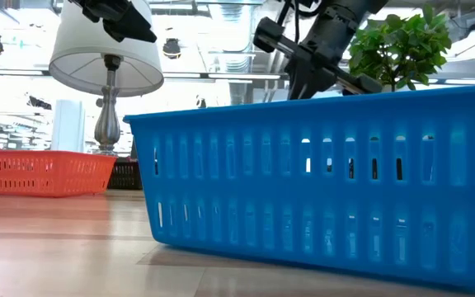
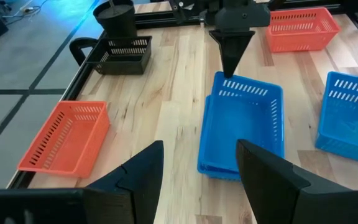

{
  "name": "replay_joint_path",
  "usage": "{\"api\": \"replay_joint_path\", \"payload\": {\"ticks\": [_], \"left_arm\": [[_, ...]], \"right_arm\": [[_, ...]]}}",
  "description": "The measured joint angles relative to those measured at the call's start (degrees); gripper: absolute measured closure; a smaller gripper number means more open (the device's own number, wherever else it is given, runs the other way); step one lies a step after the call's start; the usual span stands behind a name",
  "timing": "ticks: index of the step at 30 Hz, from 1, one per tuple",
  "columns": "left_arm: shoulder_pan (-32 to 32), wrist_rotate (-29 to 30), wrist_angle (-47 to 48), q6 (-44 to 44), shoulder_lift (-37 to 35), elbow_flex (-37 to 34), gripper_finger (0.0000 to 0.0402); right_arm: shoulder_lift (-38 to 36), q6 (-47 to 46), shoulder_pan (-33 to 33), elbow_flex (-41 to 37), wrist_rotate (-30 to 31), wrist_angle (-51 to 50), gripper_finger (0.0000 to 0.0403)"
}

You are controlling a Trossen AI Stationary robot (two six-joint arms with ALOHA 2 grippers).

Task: Stack baskets by color
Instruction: Stack the top right blue bin on the top left blue bin, then stack the middle orange bin on the top orange bin

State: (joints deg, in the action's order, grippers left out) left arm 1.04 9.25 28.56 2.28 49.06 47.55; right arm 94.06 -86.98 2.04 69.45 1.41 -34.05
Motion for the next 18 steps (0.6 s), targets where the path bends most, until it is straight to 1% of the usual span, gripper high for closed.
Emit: {"api": "replay_joint_path", "payload": {"ticks": [3, 5, 18], "left_arm": [[0.0, 0.0, 0.0, 0.0, 0.0, 0.0, 0.0212], [0.0, 0.0, 0.0, 0.0, 0.0, 0.0, 0.0212], [0.0, 0.1, 0.2, 0.1, 0.0, 0.0, 0.0212]], "right_arm": [[0.0, 1.4, -0.4, -0.1, 0.0, -0.8, 0.0397], [0.0, 1.8, -0.7, -0.1, 0.0, -0.7, 0.0383], [0.0, 3.9, -2.4, -0.1, 1.1, -1.1, 0.0246]]}}
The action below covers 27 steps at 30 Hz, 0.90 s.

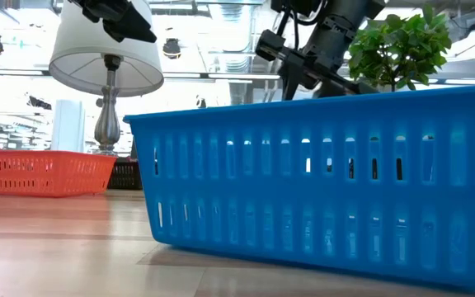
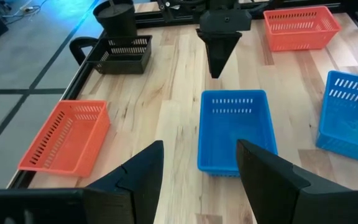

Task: Stack baskets by color
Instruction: Stack the middle orange bin on the top orange bin

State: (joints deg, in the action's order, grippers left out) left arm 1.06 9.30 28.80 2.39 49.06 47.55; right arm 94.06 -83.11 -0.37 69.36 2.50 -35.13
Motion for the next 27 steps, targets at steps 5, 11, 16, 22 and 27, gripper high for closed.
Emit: {"api": "replay_joint_path", "payload": {"ticks": [5, 11, 16, 22, 27], "left_arm": [[0.0, 0.0, 0.7, -0.3, 0.0, 0.0, 0.0212], [0.0, 1.2, 6.6, -6.2, 0.1, 0.0, 0.0212], [-0.1, 3.8, 14.8, -12.0, 1.8, 0.0, 0.0212], [-0.1, 3.5, 21.5, -5.0, 5.3, 0.0, 0.0212], [-1.3, 2.6, 24.7, 4.1, 8.9, 0.0, 0.0212]], "right_arm": [[-1.8, 5.5, -0.5, -0.1, -0.2, 0.3, 0.0211], [-8.4, 15.0, -0.5, -0.1, 0.0, -3.1, 0.0204], [-13.9, 22.6, -0.5, 0.0, 0.7, -6.6, 0.0212], [-19.0, 30.3, -0.9, 0.0, 1.2, -11.2, 0.0215], [-22.2, 35.4, -0.8, 0.0, 1.2, -14.5, 0.0212]]}}
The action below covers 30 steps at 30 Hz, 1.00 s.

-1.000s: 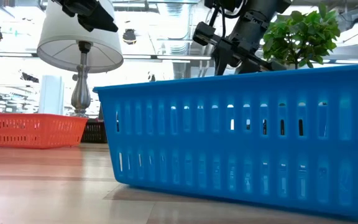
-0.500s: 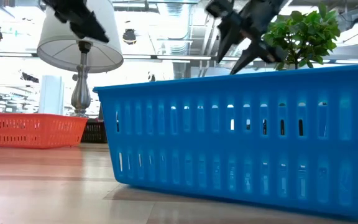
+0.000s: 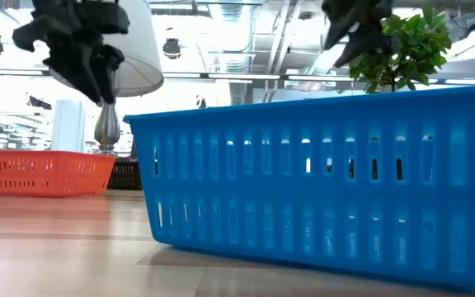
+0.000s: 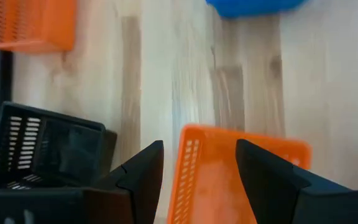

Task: Stack baskets by color
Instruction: Stack the middle orange bin on the top orange bin

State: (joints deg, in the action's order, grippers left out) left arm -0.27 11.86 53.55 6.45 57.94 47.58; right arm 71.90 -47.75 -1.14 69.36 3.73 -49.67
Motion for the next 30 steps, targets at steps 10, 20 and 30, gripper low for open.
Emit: {"api": "replay_joint_path", "payload": {"ticks": [10, 20, 30], "left_arm": [[-6.4, -3.5, -2.3, 11.9, 7.3, -3.1, 0.0212], [-14.5, -8.5, -4.8, 15.6, 15.8, -3.1, 0.0212], [-16.0, -8.8, -4.8, 16.7, 24.0, -3.1, 0.0212]], "right_arm": [[-4.2, 4.8, 3.6, 0.0, 2.6, -7.3, 0.0215], [-7.9, 9.1, 5.6, -3.1, 2.9, -7.2, 0.0215], [-17.0, 4.1, 5.6, -14.9, 3.9, 0.1, 0.0217]]}}
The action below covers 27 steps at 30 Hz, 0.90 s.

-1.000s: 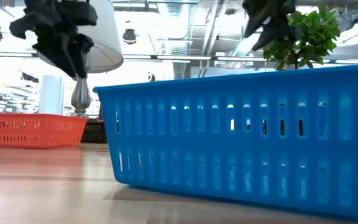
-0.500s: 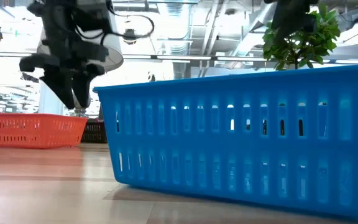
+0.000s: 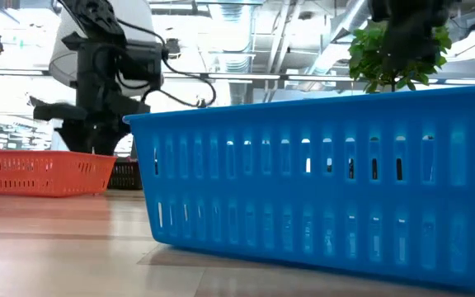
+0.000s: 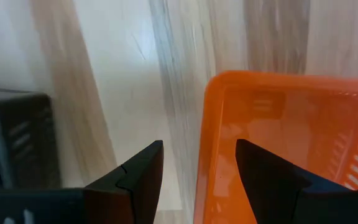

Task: Stack baskets by color
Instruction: Stack the middle orange bin on the top orange bin

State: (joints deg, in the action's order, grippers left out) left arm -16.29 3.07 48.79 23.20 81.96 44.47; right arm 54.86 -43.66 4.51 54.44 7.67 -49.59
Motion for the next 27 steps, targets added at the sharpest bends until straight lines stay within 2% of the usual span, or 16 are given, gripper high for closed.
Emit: {"api": "replay_joint_path", "payload": {"ticks": [7, 10, 16, 21, 24, 27], "left_arm": [[0.2, 0.1, -0.5, -1.8, 1.6, 0.0, 0.0212], [0.2, 0.6, -0.3, -2.4, 1.4, 0.0, 0.0226], [0.2, 0.9, -0.1, -2.9, 1.3, 0.0, 0.0298], [0.2, 0.1, 2.2, -5.2, 1.3, 0.5, 0.0383], [0.5, -0.1, 5.8, -8.1, 1.3, 3.3, 0.0395], [1.8, 3.0, 11.2, -10.1, 1.1, 8.7, 0.04]], "right_arm": [[-3.6, -0.9, 0.0, -2.3, 0.2, 3.4, 0.0218], [-3.9, -0.9, 0.0, -2.3, 0.3, 3.4, 0.0218], [-3.9, -0.9, 0.0, -2.3, 0.4, 3.4, 0.0222], [-3.9, -0.9, 0.0, -2.3, 1.4, 3.4, 0.0226], [-3.9, -0.9, 0.0, -2.3, 1.5, 3.4, 0.0228], [-3.9, -0.9, 0.0, -2.3, 1.7, 3.4, 0.0231]]}}
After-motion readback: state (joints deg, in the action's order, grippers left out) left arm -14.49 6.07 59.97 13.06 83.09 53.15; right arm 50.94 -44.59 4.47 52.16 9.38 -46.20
